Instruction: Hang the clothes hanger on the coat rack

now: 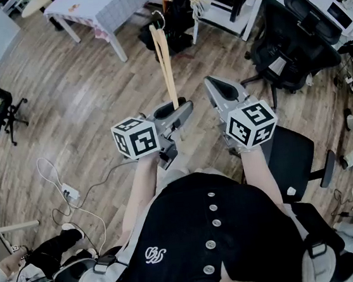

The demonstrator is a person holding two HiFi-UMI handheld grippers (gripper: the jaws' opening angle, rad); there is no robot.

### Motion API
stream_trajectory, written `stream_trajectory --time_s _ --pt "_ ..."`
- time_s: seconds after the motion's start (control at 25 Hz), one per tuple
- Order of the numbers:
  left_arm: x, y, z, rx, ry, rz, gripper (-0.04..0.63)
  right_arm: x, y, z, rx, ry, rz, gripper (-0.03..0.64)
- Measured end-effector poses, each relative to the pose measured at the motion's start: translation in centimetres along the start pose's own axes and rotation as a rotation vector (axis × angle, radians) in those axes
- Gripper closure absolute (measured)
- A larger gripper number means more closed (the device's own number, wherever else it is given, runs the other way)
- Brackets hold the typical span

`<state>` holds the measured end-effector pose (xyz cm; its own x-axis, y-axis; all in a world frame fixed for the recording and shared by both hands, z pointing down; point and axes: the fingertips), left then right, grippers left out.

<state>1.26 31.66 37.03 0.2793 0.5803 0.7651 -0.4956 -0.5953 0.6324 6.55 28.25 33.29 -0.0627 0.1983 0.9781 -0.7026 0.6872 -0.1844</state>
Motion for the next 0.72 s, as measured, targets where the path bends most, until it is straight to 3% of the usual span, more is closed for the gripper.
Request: stream_trajectory --time_s 0.24,0.72 --pt "0.2 0.0 0.1 -0.008 0.014 0.030 0.463 0.3 -0.8 -0.6 0.027 -0.011 0.017 0.617" --pt "-0.5 0.2 -0.1 0.002 0.004 0.048 0.463 0.1 1.5 1.4 -0.046 -0.018 0.014 0.617"
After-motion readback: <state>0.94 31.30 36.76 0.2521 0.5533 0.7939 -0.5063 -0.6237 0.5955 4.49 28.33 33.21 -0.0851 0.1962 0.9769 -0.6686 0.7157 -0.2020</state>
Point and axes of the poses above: the fingertips, and each gripper's own axes: z forward along the fingers, y to its left, x out of its underside, and after that the axes turned 7 degrees about -x, right-handed
